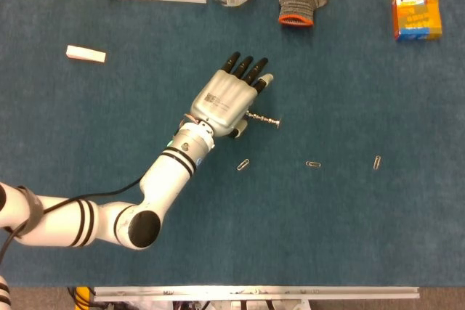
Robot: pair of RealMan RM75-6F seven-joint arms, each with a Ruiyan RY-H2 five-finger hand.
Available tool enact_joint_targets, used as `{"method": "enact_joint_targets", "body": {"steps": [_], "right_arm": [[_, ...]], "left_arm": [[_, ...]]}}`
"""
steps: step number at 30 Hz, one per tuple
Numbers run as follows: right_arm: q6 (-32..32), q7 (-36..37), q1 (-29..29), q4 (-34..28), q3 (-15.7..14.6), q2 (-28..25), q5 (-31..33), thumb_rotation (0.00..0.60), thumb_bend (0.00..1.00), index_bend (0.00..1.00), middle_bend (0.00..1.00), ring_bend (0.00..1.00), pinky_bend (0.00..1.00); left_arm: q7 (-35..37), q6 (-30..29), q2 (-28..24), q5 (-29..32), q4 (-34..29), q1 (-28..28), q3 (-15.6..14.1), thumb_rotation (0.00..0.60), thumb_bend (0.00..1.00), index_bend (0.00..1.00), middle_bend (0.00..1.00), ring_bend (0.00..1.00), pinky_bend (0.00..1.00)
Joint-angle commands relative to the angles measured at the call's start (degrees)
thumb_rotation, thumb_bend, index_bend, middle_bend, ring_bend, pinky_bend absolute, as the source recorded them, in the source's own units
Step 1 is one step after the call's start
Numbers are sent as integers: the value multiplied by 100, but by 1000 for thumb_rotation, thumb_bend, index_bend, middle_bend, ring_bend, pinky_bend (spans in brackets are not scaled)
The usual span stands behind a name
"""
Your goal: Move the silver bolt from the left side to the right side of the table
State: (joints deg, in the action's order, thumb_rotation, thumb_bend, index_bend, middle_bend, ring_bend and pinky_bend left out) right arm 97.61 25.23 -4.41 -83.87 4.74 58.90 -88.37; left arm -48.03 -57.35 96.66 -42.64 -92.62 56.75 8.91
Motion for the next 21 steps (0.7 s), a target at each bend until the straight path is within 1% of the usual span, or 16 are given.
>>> {"method": "enact_joint_targets", "body": {"steps": [1, 4, 6, 9, 12, 15, 17, 21], "right_arm": [[-66, -48, 40, -25, -2, -1, -14, 600, 214, 153, 27, 58, 361], [-146, -107, 90, -57, -11, -6, -44, 600, 214, 153, 27, 58, 361], [-193, -152, 124, -84, -10, -6, -57, 600, 214, 152, 27, 58, 361], [-283, -271, 201, -151, -8, 0, -98, 600, 214, 152, 27, 58, 361], [-387, -450, 291, -241, -12, 16, -151, 600, 214, 153, 27, 58, 361], [-535, -694, 407, -348, -20, 43, -207, 600, 214, 153, 27, 58, 361], [-654, -863, 488, -412, -27, 69, -230, 600, 214, 153, 27, 58, 361], [-970, -1303, 687, -550, -33, 150, -225, 600, 214, 153, 27, 58, 361]], "left_arm": [[36, -257, -265, -114, -344, -145, -121, 600, 279, 99, 0, 0, 18], [61, -604, -622, -331, -798, -372, -313, 600, 279, 111, 0, 0, 18], [134, -829, -879, -532, -1102, -558, -462, 600, 279, 139, 0, 0, 18], [322, -1282, -1368, -1057, -1561, -956, -795, 600, 279, 200, 0, 0, 18], [567, -1736, -1776, -1677, -1831, -1363, -1120, 600, 279, 249, 0, 0, 18], [877, -2132, -2152, -2309, -1969, -1764, -1435, 600, 279, 295, 0, 0, 18], [1101, -2304, -2366, -2624, -2010, -1983, -1599, 600, 279, 323, 0, 0, 18], [1528, -2512, -2815, -2913, -2048, -2393, -1818, 600, 279, 356, 0, 0, 18]]}}
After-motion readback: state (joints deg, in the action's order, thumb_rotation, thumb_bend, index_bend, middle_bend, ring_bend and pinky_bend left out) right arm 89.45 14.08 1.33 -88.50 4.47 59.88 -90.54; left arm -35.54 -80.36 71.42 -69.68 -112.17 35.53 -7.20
